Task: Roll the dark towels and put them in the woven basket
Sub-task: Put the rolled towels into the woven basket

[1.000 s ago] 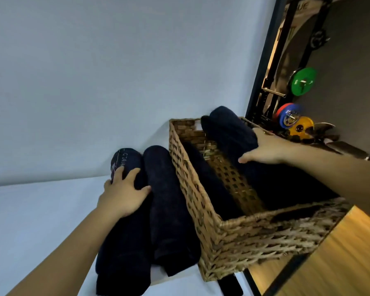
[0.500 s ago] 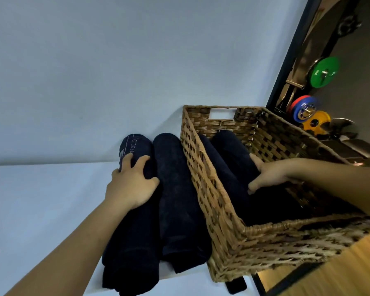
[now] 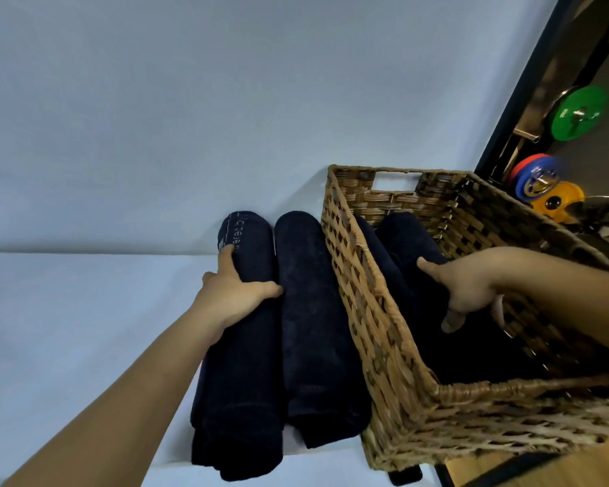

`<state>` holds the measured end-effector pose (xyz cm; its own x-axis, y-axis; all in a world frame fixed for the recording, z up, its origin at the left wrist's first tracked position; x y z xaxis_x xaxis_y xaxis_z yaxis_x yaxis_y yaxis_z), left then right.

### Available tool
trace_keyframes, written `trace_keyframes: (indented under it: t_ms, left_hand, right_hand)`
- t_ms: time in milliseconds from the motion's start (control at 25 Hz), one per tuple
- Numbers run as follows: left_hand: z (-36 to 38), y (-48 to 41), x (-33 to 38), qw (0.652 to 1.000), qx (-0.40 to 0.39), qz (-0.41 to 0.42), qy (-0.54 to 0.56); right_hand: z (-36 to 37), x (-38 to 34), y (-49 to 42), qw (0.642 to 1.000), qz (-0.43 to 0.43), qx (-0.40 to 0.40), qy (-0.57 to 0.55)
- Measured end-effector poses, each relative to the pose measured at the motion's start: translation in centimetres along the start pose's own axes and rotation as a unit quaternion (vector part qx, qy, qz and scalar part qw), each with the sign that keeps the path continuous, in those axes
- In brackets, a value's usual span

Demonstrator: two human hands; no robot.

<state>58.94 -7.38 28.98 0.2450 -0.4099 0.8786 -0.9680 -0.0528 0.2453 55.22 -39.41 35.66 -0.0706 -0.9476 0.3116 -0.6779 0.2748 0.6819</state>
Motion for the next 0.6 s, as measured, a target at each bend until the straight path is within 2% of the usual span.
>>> trace_keyframes:
  t_ms: [120,320,400,480,600]
  left_hand:
    - [-0.1,-0.2,0.1,1.000,-0.001,-0.020,0.012]
    - [-0.3,0.4,0.2,0.990,-0.094,-0.096,0.051]
    - [-0.6,0.6,0.1,0.986,-0.098,-0.085,0.109]
    - [-1.4,1.3,-0.7,0.970,-0.089,-0.077,0.214]
    - [-2.4,2.6,-3.3,0.921,-0.084,-0.096,0.367]
  right_hand:
    - [-0.1,-1.3,-0.3,0.994,-0.005,0.064,0.090]
    - [0.6,0.8,0.7,0.994,-0.019,0.101,-0.046]
    - [-0.5,1.9,2.4,0.984,-0.031,0.145,-0.103]
    - [-3.2,3.0,4.7,0.939,-0.054,0.280,-0.193]
    - [-5.8,2.6,8.8,0.832,-0.099,0.445,-0.317]
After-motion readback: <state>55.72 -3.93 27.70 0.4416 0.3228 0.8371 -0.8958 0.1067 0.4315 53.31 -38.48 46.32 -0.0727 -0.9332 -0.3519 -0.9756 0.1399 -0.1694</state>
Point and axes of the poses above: each hand's wrist, its own y-axis away from the middle knuckle, its own z-axis out of the palm, x = y × z, the point moved 6 cm from there along -y, towards the middle knuckle, and after that the axes turned 10 degrees about y, right-handed, at the moved point
